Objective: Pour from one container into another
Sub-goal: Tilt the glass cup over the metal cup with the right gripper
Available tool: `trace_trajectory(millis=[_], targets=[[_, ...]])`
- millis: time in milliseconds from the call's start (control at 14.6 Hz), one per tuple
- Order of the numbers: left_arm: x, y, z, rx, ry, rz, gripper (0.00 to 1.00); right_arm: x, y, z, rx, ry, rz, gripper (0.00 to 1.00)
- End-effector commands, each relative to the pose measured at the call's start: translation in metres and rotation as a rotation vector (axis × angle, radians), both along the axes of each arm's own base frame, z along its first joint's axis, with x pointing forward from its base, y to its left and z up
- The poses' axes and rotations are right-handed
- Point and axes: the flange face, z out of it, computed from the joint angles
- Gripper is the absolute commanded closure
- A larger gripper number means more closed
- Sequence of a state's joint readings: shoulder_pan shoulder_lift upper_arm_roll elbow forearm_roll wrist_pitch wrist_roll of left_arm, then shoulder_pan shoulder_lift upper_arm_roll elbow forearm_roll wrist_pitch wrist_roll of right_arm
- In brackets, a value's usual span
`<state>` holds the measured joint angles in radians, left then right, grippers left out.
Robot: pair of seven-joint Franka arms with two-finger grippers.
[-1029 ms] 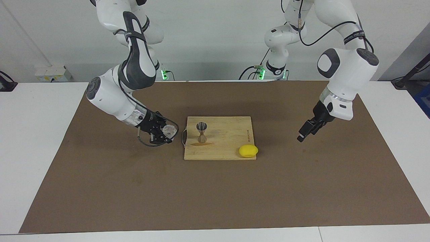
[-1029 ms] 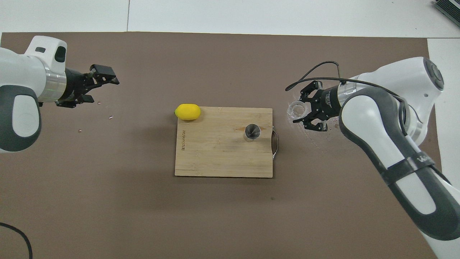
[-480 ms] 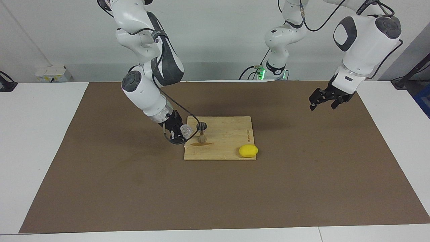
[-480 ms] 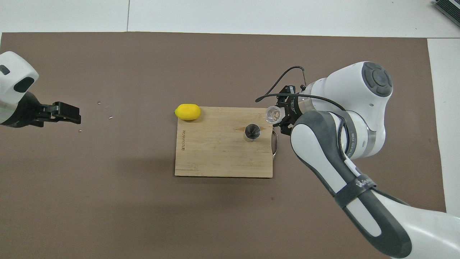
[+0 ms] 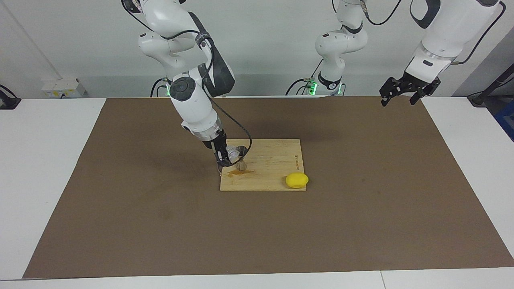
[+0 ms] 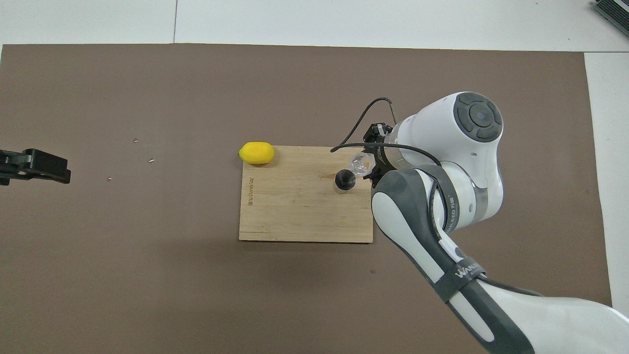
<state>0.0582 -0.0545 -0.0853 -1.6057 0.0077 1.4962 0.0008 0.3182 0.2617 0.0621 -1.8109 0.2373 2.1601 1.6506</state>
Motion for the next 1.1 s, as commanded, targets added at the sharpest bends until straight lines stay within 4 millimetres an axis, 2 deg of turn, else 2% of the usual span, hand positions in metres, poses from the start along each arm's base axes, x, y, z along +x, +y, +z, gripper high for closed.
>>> trace_trajectory(millis=[0, 137, 343, 480, 549, 823, 1029], targets=[[-0.001, -0.005, 0.006, 0.009, 0.020, -0.022, 0.00, 0.000, 0.007, 0.003, -0.053, -0.020, 0.022, 1.00], [-0.006, -0.010, 0.008, 0.009, 0.034, -0.031, 0.00, -0.005, 0.013, 0.003, -0.083, -0.031, 0.055, 1.00], [-0.011, -0.001, 0.015, 0.003, 0.035, -0.016, 0.00, -0.007, 0.013, 0.002, -0.134, -0.045, 0.089, 1.00], [-0.013, 0.007, 0.031, -0.035, 0.036, 0.006, 0.00, -0.009, 0.017, 0.003, -0.168, -0.058, 0.120, 1.00], [-0.013, 0.006, 0.037, -0.045, 0.021, 0.006, 0.00, -0.014, 0.026, 0.003, -0.193, -0.066, 0.151, 1.00], [-0.020, 0.005, 0.026, -0.048, 0.007, 0.011, 0.00, -0.017, 0.030, 0.005, -0.236, -0.078, 0.184, 1.00], [-0.019, 0.000, 0.028, -0.047, -0.002, -0.005, 0.00, -0.017, 0.029, 0.008, -0.238, -0.081, 0.186, 1.00]])
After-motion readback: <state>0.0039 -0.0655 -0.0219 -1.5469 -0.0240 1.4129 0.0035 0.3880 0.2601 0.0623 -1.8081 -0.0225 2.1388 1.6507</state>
